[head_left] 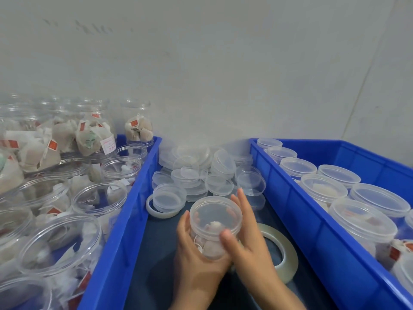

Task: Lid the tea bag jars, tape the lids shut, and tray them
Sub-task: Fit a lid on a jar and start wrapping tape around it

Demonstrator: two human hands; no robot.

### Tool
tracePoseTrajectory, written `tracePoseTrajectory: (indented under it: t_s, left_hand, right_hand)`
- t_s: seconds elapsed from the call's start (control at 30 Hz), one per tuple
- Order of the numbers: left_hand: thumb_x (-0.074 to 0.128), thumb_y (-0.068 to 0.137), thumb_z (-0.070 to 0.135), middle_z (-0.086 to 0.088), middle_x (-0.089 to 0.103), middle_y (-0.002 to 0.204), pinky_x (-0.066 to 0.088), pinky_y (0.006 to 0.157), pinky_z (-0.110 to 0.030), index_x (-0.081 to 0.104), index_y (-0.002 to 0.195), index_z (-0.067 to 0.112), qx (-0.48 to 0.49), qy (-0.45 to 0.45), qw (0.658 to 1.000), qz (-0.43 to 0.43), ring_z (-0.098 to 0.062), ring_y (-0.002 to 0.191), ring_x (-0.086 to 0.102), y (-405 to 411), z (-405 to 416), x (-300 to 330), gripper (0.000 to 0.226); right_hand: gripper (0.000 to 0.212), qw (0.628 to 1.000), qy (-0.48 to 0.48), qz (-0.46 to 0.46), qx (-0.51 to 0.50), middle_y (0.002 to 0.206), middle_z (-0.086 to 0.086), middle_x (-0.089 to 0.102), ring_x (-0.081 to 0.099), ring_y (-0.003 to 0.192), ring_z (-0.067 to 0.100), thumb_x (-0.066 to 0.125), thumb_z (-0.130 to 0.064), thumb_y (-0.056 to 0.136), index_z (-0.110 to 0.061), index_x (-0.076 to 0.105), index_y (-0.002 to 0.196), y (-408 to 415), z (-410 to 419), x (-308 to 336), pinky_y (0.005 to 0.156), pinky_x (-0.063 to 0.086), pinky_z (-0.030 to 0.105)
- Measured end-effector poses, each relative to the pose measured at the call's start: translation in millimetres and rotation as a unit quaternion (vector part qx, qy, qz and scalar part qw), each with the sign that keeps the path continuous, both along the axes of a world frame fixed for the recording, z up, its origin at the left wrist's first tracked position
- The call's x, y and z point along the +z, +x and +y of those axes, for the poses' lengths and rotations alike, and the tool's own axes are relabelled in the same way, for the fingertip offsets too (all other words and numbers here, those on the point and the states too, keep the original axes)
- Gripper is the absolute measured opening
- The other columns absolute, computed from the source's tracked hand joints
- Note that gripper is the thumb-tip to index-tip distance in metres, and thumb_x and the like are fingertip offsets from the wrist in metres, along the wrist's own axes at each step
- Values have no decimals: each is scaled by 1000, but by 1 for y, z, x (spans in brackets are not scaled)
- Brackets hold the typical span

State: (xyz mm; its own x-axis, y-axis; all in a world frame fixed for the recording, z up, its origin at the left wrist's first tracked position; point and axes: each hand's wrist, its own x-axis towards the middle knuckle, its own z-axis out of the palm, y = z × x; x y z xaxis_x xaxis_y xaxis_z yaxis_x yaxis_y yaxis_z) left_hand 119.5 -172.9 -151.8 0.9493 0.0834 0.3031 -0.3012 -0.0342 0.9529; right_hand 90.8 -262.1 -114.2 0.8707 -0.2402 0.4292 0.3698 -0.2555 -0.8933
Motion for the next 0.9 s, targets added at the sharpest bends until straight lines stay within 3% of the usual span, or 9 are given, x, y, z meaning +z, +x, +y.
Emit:
tracePoseTrajectory:
  t_s: [0.17, 0.27, 0.37, 0.43, 0.57, 0.63, 0.73, 0.8, 0.9]
  left_hand:
    - [80, 27, 60, 22, 49, 128, 39, 87, -15, 34, 133, 36, -29, 18, 999, -25, 11, 114, 47, 2, 3, -6, 118]
    - [80, 27, 59, 24, 48, 126, 37, 86, -7, 36, 130, 39, -31, 13, 999, -31, 16, 112, 45, 2, 3, -6, 114]
    - [79, 27, 58, 25, 49, 121, 35, 80, 1, 37, 125, 40, -28, 20, 998, -46, 22, 108, 44, 2, 3, -3, 109]
    - [81, 29, 55, 20, 52, 122, 39, 82, -4, 40, 127, 35, -40, 34, 997, -60, 17, 111, 46, 2, 5, -3, 108]
    - [79, 31, 56, 24, 48, 118, 38, 85, -5, 40, 122, 46, -25, 50, 996, -76, 12, 112, 45, 2, 5, -5, 100]
    - [79, 30, 57, 33, 47, 113, 35, 80, 1, 39, 114, 58, -12, 43, 995, -88, 16, 108, 45, 3, 4, -2, 93]
    - [82, 35, 53, 43, 49, 112, 39, 72, 2, 43, 112, 55, -30, 5, 997, -66, 19, 100, 52, 4, 2, -1, 87]
    - [75, 34, 58, 47, 51, 102, 38, 65, 3, 43, 106, 50, -22, 8, 999, -27, 25, 88, 53, 6, 0, -3, 79]
    - [66, 32, 63, 39, 58, 88, 41, 61, -1, 43, 100, 50, 3, 42, 999, 22, 25, 78, 53, 9, 1, -5, 74]
  right_hand:
    - [12, 947, 165, -113, -253, 61, -6, 65, 65, 68, 6, 49, -27, 94, -32, 55, 104, -4, -15, 7, 62, 47, 18]
    - [21, 959, 169, -82, -211, 74, -5, 70, 65, 88, 6, 43, -21, 97, -30, 53, 113, -4, -19, 9, 81, 45, 26]
    - [41, 986, 131, -17, -98, 103, -34, 64, 53, 107, -14, 45, -31, 92, -24, 49, 132, -1, -10, 10, 88, 40, 7]
    - [35, 983, 122, -46, -131, 89, -25, 70, 60, 98, -8, 44, -26, 94, -15, 56, 125, 0, -10, 11, 80, 41, 3]
    - [20, 946, 161, -89, -266, 51, -4, 60, 63, 68, 11, 47, -15, 96, -25, 63, 95, -4, -21, 12, 67, 46, 29]
    - [17, 969, 120, -69, -205, 73, -7, 69, 63, 80, 2, 61, -24, 88, -30, 59, 104, -6, -20, 12, 76, 46, 28]
    - [82, 1000, 9, 11, -26, 132, -27, 48, 40, 123, -12, 69, -48, 60, -43, 33, 134, -4, -17, 9, 101, 34, 13]
    - [94, 997, -34, 47, 49, 136, -32, 41, 35, 126, -14, 74, -50, 51, -46, 33, 135, -3, -10, 10, 101, 32, 8]
    - [72, 999, 14, 28, 11, 120, -22, 60, 52, 116, -3, 82, -43, 38, -32, 64, 107, -2, -2, 5, 102, 40, 21]
